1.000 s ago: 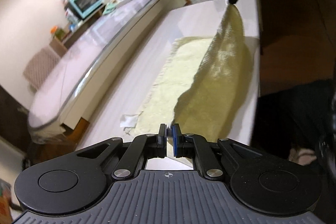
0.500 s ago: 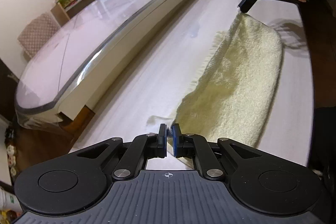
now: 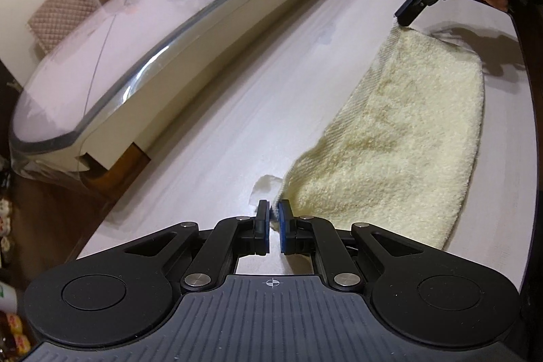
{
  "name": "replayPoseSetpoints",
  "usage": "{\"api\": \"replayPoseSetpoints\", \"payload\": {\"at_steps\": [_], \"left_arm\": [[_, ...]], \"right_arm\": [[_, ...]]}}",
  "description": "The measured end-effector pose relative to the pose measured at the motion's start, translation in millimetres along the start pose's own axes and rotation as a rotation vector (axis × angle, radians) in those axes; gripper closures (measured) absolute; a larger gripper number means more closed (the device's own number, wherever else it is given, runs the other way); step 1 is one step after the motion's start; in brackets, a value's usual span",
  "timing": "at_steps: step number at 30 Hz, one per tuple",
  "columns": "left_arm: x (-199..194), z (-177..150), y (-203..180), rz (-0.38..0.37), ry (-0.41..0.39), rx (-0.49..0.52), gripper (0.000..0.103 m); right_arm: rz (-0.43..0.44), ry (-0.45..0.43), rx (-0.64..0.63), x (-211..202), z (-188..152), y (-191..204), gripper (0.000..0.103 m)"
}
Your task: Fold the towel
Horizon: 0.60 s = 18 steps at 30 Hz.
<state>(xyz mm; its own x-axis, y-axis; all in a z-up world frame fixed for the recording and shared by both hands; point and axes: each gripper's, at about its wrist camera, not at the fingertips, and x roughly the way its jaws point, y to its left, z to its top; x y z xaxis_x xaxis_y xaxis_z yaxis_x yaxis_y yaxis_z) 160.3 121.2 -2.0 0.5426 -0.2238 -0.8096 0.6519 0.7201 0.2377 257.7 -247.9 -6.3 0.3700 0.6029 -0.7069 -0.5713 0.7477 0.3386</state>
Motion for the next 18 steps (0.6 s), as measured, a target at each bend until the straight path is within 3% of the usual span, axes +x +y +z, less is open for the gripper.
{"api": "replayPoseSetpoints", "payload": {"at_steps": [15,18], "left_arm": [[8.4,-4.6,-4.3,0.016,0.025,-0.037,0.096],[9.9,-6.6,-2.8,0.044,0.024,-0.058,0.088]], "right_arm": [[-0.023,0.034,0.037,9.2,-9.3,-6.5,0.095],[-0.030,0.024,0.049,7.5,-11.1,-9.0,0.085]]}}
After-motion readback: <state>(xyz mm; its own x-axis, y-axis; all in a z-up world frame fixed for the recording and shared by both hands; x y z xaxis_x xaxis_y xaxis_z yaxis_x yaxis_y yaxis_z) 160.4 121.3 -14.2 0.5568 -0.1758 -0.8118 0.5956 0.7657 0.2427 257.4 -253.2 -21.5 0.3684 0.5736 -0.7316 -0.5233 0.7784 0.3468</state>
